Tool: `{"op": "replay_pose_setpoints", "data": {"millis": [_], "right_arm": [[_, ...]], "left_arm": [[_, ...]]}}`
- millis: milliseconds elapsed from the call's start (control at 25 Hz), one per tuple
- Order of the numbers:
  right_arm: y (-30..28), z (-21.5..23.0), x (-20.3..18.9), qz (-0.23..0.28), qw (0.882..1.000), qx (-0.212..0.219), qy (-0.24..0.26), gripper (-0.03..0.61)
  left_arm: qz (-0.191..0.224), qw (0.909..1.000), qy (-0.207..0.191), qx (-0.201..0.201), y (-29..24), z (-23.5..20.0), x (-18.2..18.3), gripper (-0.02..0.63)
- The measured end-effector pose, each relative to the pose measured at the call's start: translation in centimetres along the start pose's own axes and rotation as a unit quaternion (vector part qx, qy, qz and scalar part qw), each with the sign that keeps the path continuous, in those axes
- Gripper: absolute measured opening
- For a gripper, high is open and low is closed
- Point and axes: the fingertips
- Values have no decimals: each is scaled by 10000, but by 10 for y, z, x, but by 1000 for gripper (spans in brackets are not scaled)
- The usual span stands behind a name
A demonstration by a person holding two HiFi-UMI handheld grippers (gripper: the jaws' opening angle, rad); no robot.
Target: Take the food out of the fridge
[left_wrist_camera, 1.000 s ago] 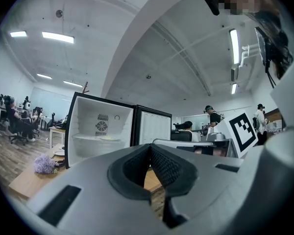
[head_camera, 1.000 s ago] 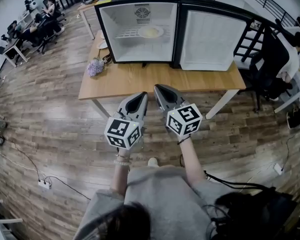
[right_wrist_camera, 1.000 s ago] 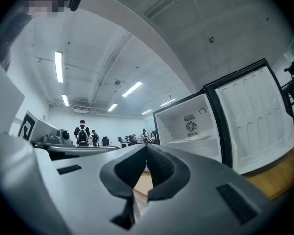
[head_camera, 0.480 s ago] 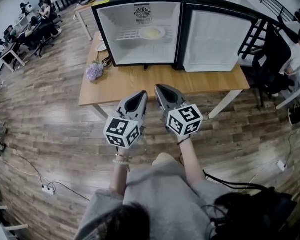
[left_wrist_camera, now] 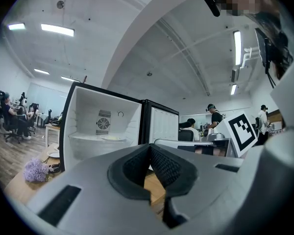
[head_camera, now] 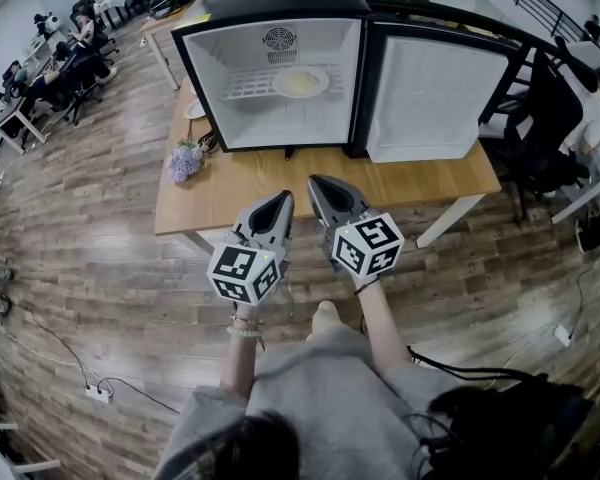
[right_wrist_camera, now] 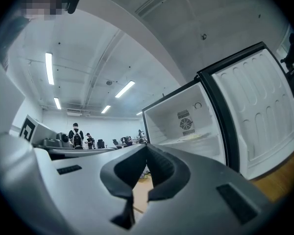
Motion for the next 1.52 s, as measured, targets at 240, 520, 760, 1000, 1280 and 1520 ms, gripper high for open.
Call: {"op": "replay_pose_setpoints", "data": {"millis": [240, 520, 760, 1000, 1280, 1520], "right_arm": [[-30, 22, -4, -113, 9999, 80, 0, 8], [-61, 46, -16, -263, 9994, 221, -61, 8], [-82, 62, -18, -334, 9985, 405, -147, 8], [-104, 78, -17, -336, 9978, 530, -213, 8], [-122, 100, -20, -228, 9983, 437, -307, 8], [-135, 128, -25, 28, 9973, -56, -728, 8]], "left_arm": [[9, 10000, 55, 77, -25, -24, -5, 8], [-7, 9995, 133, 304, -47, -56, -15, 8], [-36, 9991, 49, 431, -60, -77, -17, 8], [15, 9982, 63, 600, -80, -101, -18, 8], [-20, 9991, 99, 421, -112, -113, -26, 8], [-151, 9996, 157, 159, -134, -126, -32, 8]]}}
Point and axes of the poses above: the fingertips, and each gripper's own axes: y backward along the fingers, z to its right, x out of its top, and after that the axes turned 11 degrees about z, right-handed
